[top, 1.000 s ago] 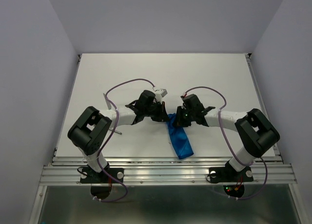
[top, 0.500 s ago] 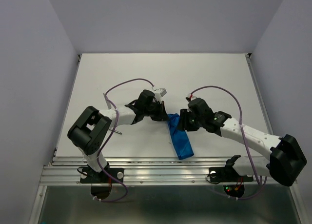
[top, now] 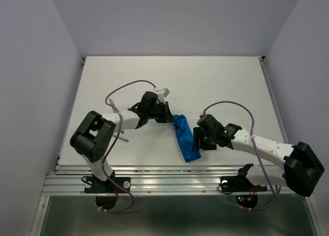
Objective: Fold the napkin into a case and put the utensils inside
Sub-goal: Grasp the top corner of the smaller rectangle folded napkin from the folded napkin.
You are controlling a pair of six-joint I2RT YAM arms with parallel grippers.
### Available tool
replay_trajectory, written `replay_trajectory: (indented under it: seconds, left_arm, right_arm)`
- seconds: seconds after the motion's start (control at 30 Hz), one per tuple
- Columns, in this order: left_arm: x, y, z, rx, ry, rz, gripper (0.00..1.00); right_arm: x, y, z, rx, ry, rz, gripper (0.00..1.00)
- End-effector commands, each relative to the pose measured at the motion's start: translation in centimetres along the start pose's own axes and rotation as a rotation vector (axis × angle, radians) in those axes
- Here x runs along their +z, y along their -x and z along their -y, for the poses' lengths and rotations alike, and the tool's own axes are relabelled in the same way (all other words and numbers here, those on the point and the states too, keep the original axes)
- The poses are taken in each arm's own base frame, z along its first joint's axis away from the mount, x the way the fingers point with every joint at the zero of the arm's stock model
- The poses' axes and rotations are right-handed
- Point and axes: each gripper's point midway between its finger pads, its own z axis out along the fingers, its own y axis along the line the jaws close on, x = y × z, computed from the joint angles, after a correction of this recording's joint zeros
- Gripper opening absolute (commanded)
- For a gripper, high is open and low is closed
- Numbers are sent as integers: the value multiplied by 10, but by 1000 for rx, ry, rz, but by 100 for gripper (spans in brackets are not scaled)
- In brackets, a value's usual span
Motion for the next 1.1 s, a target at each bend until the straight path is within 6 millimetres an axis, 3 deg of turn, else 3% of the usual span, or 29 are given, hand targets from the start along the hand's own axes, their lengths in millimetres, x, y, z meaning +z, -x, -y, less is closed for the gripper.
replay_trajectory:
  seconds: [0.0,0.2,0.37,0.5,0.57,0.73,0.9,0.97,1.07]
  left_arm:
    - [-1,5,2,14,-19,29,0]
    - [-4,4,-4,8,-11,36,0]
    - [-4,4,-7,1,-8,38,0]
    - [-5,7,-7,1,-9,45,0]
    - [-5,7,-7,0,-10,45,0]
    - [-6,9,-7,-1,-12,48,0]
    - [-6,8,-7,-5,-19,44,0]
    - [-6,7,-7,-4,-18,43,0]
    - [-6,6,-7,-7,-22,41,0]
  right_arm:
    - [14,-3,-2,26,5,-5,60]
    - [28,-8,-7,32,34,-22,48]
    - [31,-1,-7,40,20,1,16]
    - [32,3,3,29,-31,28,3]
    - [33,2,10,20,-65,27,1]
    - [29,9,16,-17,-105,51,3]
    - [14,23,11,-45,-95,92,38]
    - [-1,37,4,-64,-78,134,45]
    - [-14,49,-8,-71,-43,161,47]
